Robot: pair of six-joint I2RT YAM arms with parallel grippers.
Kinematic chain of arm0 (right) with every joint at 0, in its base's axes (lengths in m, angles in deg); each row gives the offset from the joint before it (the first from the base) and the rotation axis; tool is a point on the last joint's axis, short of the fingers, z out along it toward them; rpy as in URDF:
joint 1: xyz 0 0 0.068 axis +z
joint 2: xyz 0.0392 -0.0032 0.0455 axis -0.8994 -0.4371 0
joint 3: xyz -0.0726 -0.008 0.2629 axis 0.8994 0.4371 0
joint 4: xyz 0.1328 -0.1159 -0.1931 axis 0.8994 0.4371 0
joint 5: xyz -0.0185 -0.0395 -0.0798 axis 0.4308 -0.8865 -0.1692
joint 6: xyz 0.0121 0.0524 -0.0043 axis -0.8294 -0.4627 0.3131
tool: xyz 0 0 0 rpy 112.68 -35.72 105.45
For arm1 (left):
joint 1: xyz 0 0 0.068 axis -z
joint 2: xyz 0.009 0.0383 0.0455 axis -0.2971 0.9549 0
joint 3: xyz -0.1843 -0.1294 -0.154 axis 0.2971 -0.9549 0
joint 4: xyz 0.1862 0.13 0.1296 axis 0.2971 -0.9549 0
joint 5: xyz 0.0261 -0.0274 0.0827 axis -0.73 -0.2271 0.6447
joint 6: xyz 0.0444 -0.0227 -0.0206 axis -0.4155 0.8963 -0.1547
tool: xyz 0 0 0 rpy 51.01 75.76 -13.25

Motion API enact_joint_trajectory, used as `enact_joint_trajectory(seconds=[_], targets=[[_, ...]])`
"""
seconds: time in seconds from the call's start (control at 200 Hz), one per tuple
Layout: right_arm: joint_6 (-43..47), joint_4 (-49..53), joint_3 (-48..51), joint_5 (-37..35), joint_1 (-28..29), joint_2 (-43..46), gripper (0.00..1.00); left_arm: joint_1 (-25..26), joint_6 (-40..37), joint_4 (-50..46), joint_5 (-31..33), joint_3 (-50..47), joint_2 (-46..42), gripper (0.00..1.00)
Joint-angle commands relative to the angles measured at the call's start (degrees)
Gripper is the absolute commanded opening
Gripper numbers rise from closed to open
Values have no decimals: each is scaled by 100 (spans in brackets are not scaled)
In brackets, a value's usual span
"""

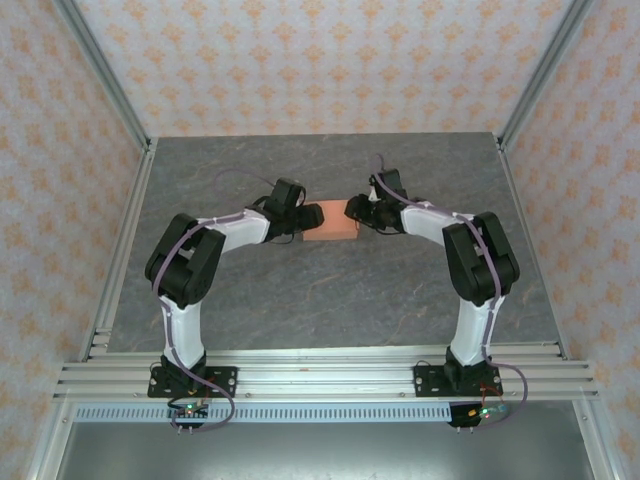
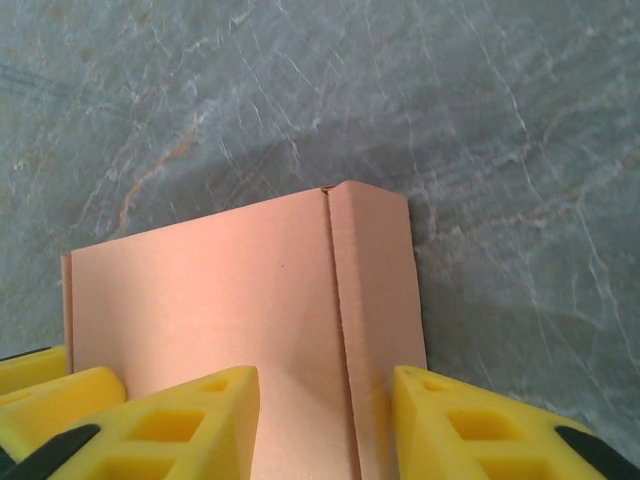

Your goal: Fold the paper box

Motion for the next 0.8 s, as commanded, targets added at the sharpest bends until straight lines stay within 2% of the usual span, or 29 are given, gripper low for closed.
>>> enact_joint_trajectory(seconds=[0.0, 0.125, 0.275, 0.395, 0.455, 0.606, 0.636, 0.711, 0.796], targets=[[203, 363, -275, -213, -38, -10, 46, -80, -291, -448, 241, 240, -18, 66], [479, 676, -264, -592, -68, 367, 54, -84, -593, -599, 636, 160, -418, 70], [942, 1157, -193, -1294, -79, 1158, 57, -80, -906, -572, 1319, -251, -1256, 77], [1472, 1383, 149, -2355, -70, 2079, 60, -81, -1215, -228, 2217, -1088, -2360, 80], [1787, 1415, 469, -3070, -74, 2621, 65, -78, -1428, -1, 2762, -1623, -3043, 84], [2571, 902, 1487, -4873, -99, 3784, 78, -124, -2236, 511, 4034, -2755, -4555, 92], [2681, 710, 1726, -5123, -123, 3965, 80, -177, -2363, 569, 4163, -2920, -4752, 99], [2798, 251, 2269, -5487, -306, 4239, 89, -329, -2459, 578, 4470, -3210, -5038, 100], [2823, -190, 2761, -5520, -600, 4470, 97, -628, -2469, 536, 4561, -3516, -5181, 100]])
